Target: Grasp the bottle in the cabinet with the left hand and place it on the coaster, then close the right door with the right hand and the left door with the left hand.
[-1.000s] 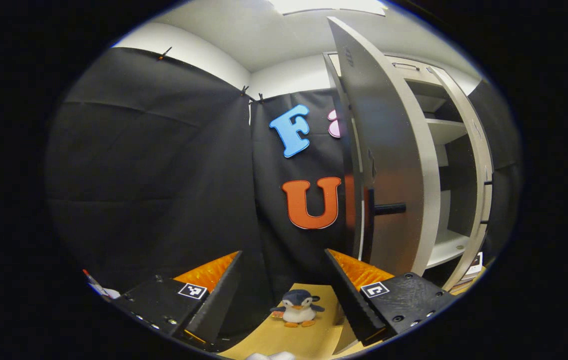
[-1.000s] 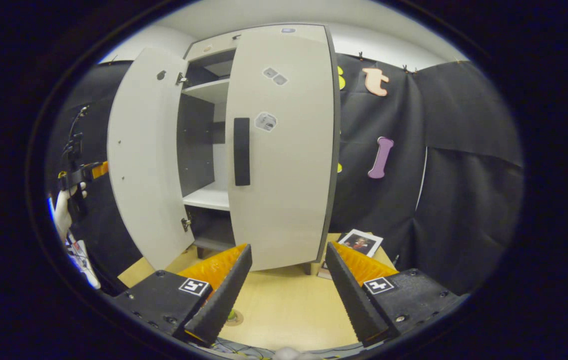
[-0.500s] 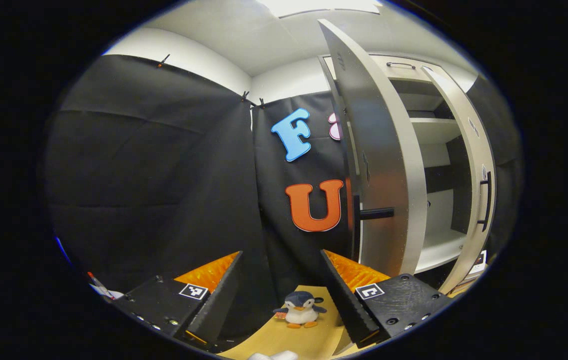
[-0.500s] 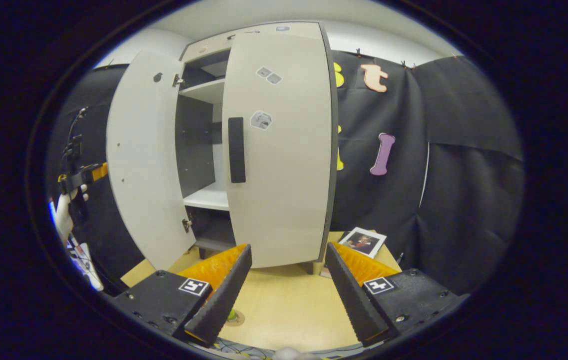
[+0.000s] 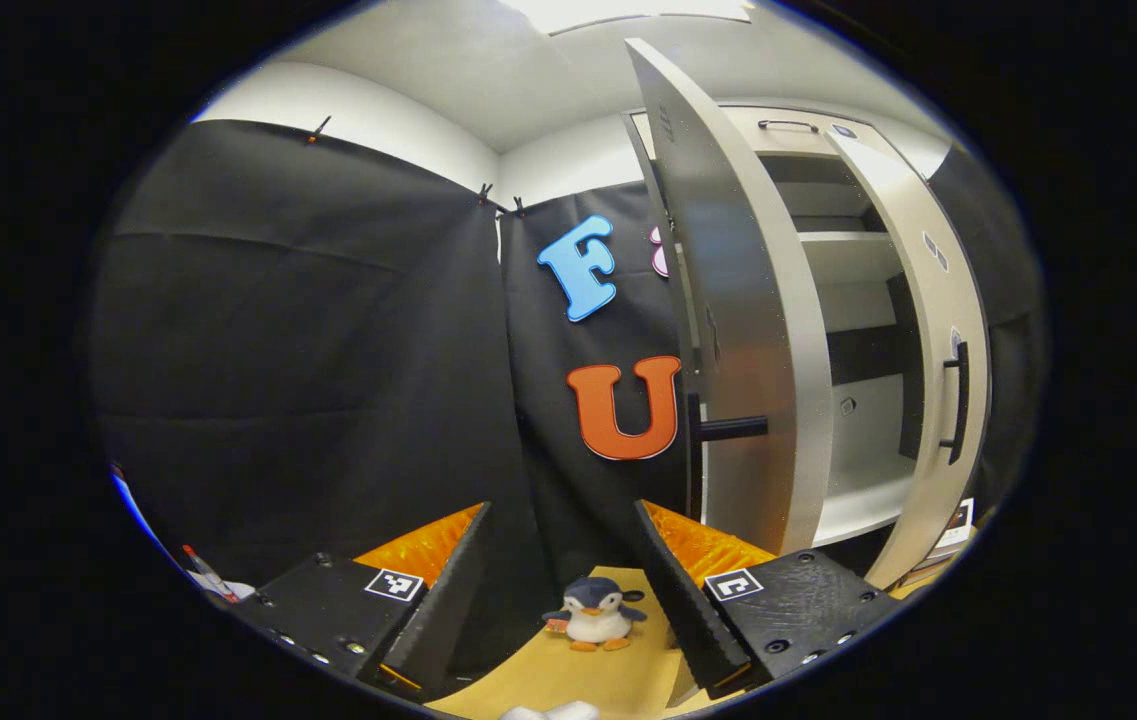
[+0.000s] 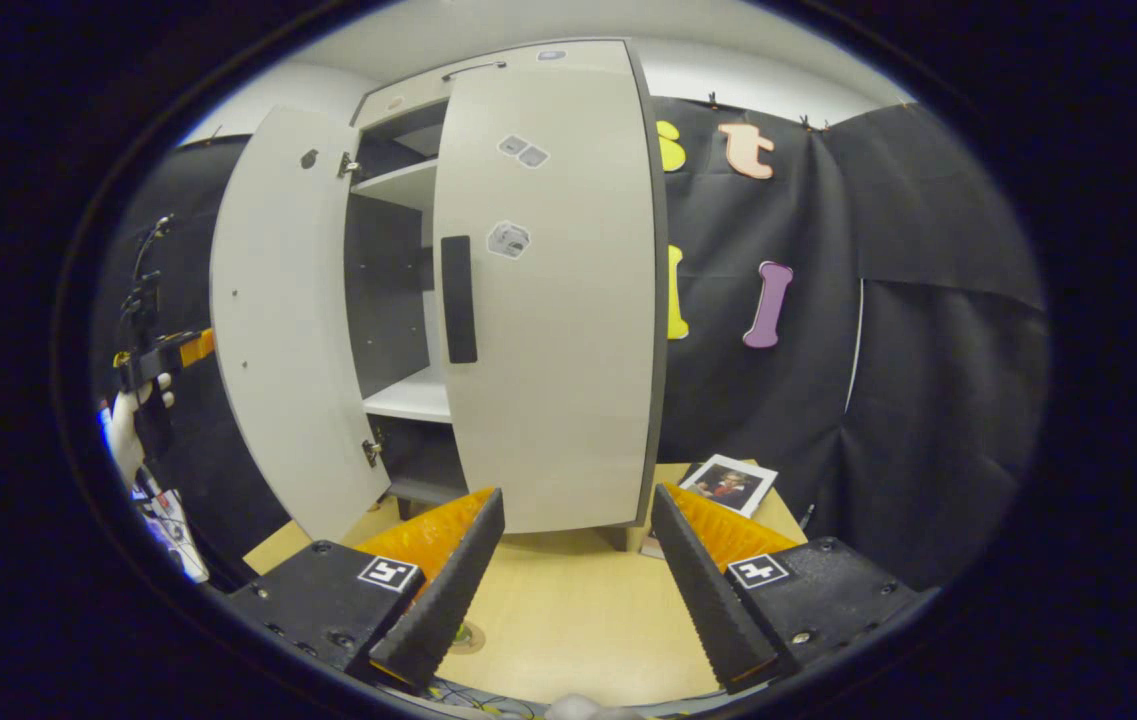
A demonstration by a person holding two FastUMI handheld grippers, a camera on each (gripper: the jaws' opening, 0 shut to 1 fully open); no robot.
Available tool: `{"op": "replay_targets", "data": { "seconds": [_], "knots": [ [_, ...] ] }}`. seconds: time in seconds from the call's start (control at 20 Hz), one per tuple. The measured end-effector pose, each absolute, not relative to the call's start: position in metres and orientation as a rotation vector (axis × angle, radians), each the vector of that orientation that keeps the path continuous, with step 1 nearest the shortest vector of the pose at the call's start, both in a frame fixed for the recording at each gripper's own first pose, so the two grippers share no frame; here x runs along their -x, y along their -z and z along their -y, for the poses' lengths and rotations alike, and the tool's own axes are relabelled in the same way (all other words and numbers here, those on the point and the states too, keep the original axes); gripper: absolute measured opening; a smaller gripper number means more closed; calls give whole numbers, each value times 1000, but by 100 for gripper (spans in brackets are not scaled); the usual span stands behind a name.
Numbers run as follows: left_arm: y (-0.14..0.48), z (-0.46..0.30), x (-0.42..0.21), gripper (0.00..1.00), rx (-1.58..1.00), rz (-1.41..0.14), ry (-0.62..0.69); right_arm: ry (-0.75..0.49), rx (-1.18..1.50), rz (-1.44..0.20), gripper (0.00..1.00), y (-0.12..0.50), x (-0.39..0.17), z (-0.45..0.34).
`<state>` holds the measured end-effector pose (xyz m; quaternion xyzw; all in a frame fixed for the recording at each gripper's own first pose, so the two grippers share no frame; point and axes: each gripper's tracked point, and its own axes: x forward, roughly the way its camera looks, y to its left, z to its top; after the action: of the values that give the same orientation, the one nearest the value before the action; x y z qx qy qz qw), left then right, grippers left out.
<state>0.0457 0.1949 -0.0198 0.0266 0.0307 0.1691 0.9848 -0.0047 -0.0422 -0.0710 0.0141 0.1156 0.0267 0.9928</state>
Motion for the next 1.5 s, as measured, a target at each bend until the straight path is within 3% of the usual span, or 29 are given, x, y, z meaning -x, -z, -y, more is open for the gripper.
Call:
{"op": "replay_targets", "data": {
  "seconds": [0.05,0.2,0.45,0.55,0.6,0.65,1.5],
  "knots": [
    [19,-185,-46,91,-57,-61,-326,-55,-27,-230,95,71,4,44],
    [16,-156,-52,87,-59,-58,-273,-62,-26,-228,95,67,0,48],
    [14,-92,-72,90,-25,-48,-157,-48,-32,-221,98,61,-1,59],
    [11,-74,-80,86,-14,-41,-135,-47,-45,-209,95,55,0,60],
    [9,-66,-84,97,-6,-34,-123,-40,-41,-197,98,50,0,63],
    [6,-61,-86,96,1,-25,-114,-31,-35,-187,95,47,1,66],
    [19,-36,-33,96,0,-95,-45,-27,-41,-139,97,30,16,48]
  ]
}}
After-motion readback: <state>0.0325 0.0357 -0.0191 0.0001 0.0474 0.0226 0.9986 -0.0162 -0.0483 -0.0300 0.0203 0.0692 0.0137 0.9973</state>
